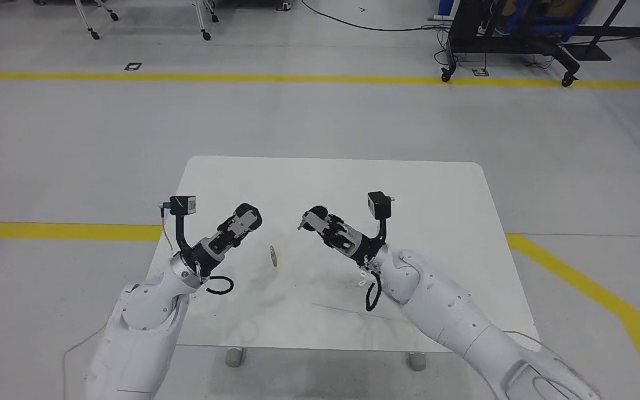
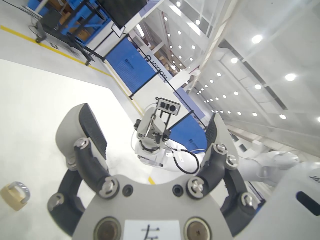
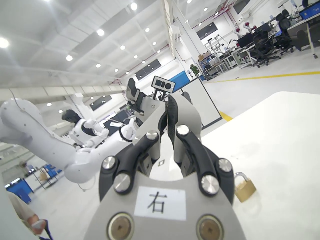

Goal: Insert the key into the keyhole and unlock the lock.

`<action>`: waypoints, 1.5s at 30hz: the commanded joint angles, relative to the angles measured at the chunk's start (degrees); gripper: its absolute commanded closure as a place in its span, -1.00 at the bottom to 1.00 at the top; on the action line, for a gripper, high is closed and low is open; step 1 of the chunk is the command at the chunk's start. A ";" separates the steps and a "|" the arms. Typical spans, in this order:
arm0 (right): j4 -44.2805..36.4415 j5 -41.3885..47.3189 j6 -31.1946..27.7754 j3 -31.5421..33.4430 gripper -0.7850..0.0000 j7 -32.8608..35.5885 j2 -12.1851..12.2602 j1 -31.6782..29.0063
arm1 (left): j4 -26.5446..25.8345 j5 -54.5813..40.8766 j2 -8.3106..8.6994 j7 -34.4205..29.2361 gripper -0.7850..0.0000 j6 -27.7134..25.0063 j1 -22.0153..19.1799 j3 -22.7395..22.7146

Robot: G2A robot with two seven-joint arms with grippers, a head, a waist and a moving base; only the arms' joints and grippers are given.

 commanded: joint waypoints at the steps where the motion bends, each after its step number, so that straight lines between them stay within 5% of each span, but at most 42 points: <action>1: 0.60 5.71 0.00 -0.89 1.00 3.01 -0.23 0.94 | 0.76 -2.32 0.07 -2.77 -0.20 0.54 -0.82 0.84; 2: 0.61 7.74 0.00 -1.25 1.00 4.31 -0.35 1.20 | 1.13 -2.82 0.10 -3.79 0.02 0.65 -1.15 1.23; 9: 2.96 17.67 0.00 -1.62 1.00 13.12 -1.14 2.30 | 1.82 1.98 0.09 -3.87 0.26 0.36 -2.77 3.77; 30: 7.82 23.47 0.00 3.86 1.00 26.38 -4.44 2.06 | 0.63 12.54 0.22 1.11 0.32 1.54 -3.30 7.76; 37: 8.54 23.03 0.00 5.29 1.00 28.91 -5.52 1.87 | 0.73 13.17 0.39 2.32 0.64 2.85 -3.43 7.78; 39: 8.77 23.03 0.00 5.70 1.00 29.60 -5.79 1.77 | 0.90 13.21 0.42 2.78 1.00 3.82 -3.64 7.71; 45: 9.23 23.69 0.00 7.13 1.00 31.65 -6.50 1.40 | 0.77 14.21 0.54 3.80 1.00 4.54 -3.85 7.78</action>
